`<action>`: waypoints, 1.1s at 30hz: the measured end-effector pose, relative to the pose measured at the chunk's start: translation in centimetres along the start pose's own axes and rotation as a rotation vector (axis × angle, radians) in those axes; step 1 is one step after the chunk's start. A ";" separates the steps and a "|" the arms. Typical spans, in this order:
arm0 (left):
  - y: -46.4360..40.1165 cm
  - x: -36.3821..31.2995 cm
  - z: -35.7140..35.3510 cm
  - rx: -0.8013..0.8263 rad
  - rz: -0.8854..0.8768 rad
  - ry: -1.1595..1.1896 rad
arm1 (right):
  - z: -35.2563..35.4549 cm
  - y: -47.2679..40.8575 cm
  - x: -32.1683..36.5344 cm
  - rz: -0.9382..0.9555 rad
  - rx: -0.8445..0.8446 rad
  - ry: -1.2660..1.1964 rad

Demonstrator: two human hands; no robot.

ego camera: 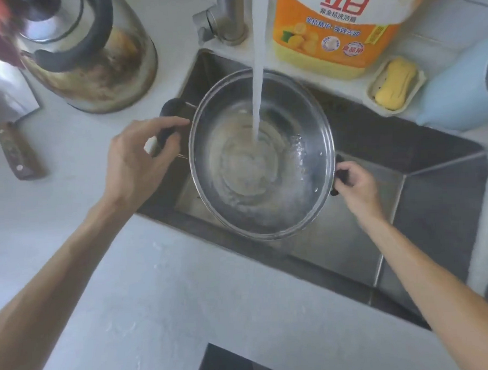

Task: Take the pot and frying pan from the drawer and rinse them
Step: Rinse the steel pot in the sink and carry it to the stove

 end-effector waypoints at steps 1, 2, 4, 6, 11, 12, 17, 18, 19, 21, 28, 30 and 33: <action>-0.2 -1.0 0.4 0.020 -0.007 -0.001 | -1.1 -0.3 -1.4 -0.097 0.079 -0.033; -0.4 -2.0 0.8 0.046 -0.006 -0.001 | -2.1 -0.5 -2.6 -0.180 0.156 -0.063; -0.4 -3.1 1.3 0.095 0.012 0.001 | -3.6 -0.7 -4.1 -0.303 0.280 -0.107; -0.1 -2.8 1.6 0.125 0.068 -0.004 | -4.1 -1.2 -4.4 -0.355 0.332 -0.112; 1.4 1.8 0.9 0.209 0.312 0.037 | -2.0 -2.6 0.0 -0.286 0.319 0.166; 2.0 2.9 0.4 0.231 0.355 0.065 | -1.2 -2.6 1.4 -0.245 0.292 0.236; 4.3 6.2 -3.2 0.423 0.475 0.050 | 3.0 -1.3 8.4 0.069 0.193 0.500; 4.4 6.5 -3.9 0.473 0.495 0.029 | 3.7 -0.7 9.5 0.113 0.161 0.482; 4.5 6.9 -4.7 0.513 0.502 0.022 | 4.2 -0.1 10.5 0.157 0.131 0.442; 4.2 6.6 -6.1 0.566 0.495 0.058 | 5.0 1.0 12.1 0.247 0.071 0.360; 1.1 6.0 -9.6 0.249 0.471 0.253 | 6.5 1.4 12.1 0.363 -0.031 0.165; 0.2 6.1 -9.6 0.186 0.443 0.251 | 6.5 1.2 10.9 0.327 -0.034 0.149; -0.6 6.5 -9.7 0.178 0.410 0.226 | 6.4 0.6 8.5 0.265 -0.046 0.103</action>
Point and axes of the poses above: each hand's wrist, its own y-axis away from the middle knuckle, its own z-axis out of the back of the hand, x = y × z, the point moved 4 cm from there along -y, towards the middle knuckle, and after that the axes turned 12 degrees about -z, right-handed, at the moved point
